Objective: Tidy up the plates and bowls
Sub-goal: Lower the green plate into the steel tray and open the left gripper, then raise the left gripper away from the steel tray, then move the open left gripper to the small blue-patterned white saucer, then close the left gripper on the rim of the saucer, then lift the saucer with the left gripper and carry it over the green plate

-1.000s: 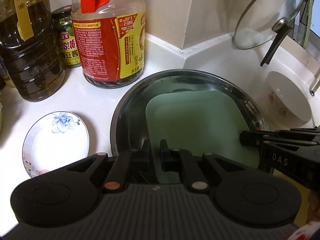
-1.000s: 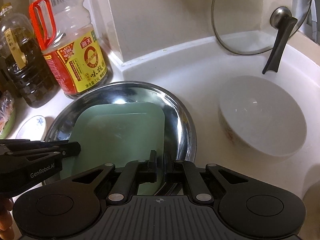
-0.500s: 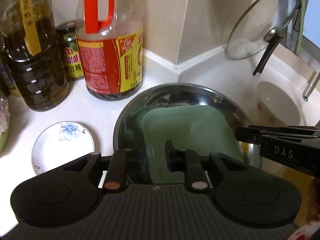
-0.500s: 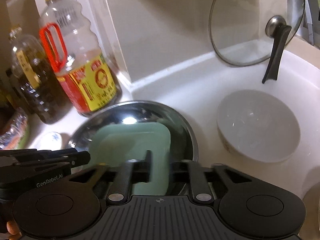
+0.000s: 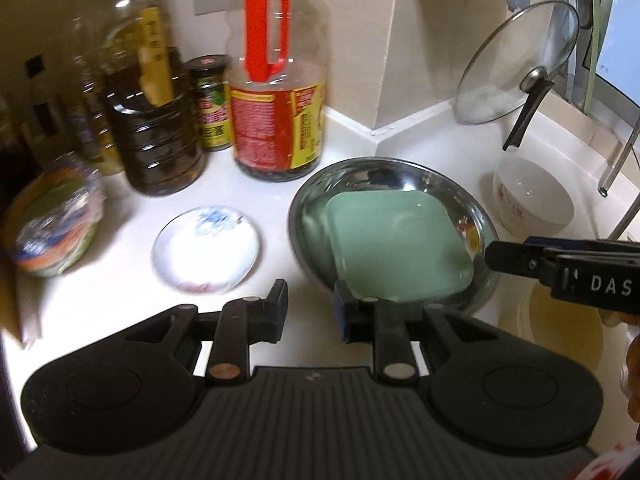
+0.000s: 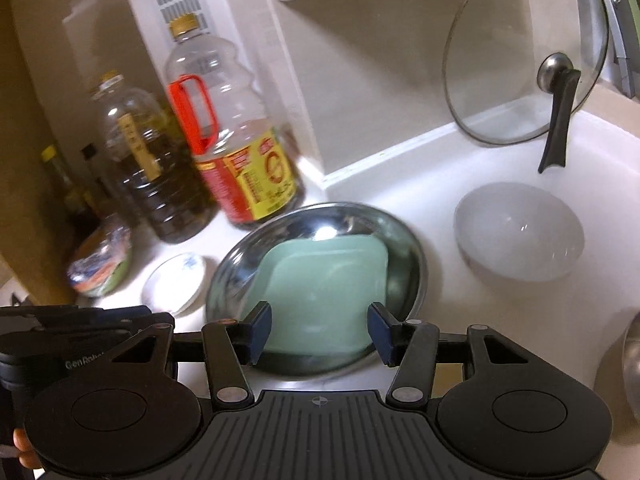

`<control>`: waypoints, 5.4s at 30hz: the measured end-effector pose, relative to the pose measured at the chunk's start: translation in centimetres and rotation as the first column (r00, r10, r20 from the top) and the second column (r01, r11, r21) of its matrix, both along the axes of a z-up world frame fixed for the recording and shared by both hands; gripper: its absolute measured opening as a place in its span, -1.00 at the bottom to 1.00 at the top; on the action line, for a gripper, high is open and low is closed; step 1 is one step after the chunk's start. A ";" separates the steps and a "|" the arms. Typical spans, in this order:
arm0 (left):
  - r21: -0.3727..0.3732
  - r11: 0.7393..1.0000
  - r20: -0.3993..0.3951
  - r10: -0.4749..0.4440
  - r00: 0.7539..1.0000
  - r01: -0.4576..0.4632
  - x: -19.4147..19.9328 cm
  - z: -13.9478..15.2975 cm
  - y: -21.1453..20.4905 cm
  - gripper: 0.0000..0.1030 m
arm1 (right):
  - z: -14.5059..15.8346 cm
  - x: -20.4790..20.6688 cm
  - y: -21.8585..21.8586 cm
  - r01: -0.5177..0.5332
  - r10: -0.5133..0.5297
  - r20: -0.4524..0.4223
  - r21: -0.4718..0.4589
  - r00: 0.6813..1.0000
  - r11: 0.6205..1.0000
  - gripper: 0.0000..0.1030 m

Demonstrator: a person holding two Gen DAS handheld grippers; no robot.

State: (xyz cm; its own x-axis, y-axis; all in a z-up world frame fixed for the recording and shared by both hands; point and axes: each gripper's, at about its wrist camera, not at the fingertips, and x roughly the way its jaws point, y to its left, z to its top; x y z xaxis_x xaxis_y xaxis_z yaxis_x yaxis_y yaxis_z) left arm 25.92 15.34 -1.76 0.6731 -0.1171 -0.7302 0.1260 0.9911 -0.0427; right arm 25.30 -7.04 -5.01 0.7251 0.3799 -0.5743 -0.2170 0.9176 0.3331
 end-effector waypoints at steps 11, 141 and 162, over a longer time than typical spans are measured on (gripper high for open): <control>0.000 0.995 -0.018 0.097 0.995 -0.097 -6.9 0.7 1.2 -0.56 | -0.1 -5.2 0.9 -0.102 0.102 -0.012 0.020 0.995 0.995 0.31; -0.036 0.987 -0.058 0.155 0.986 -0.157 7.2 -6.0 12.2 -0.75 | -5.0 10.8 19.1 -0.180 0.180 -0.012 -0.123 0.984 0.976 -0.87; -0.056 0.997 0.027 0.046 0.999 -0.044 6.4 -1.6 8.1 -0.75 | -1.1 7.8 14.2 -0.052 0.057 0.060 -0.072 0.997 0.996 -0.87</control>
State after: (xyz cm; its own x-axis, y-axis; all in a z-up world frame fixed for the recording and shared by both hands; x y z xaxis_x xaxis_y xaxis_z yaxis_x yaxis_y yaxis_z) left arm 32.30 23.41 -3.33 0.6986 -0.1260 -0.7043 0.0834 0.9920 -0.0948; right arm 33.05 7.15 -6.06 0.7395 0.3800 -0.5557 -0.2856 0.9246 0.2521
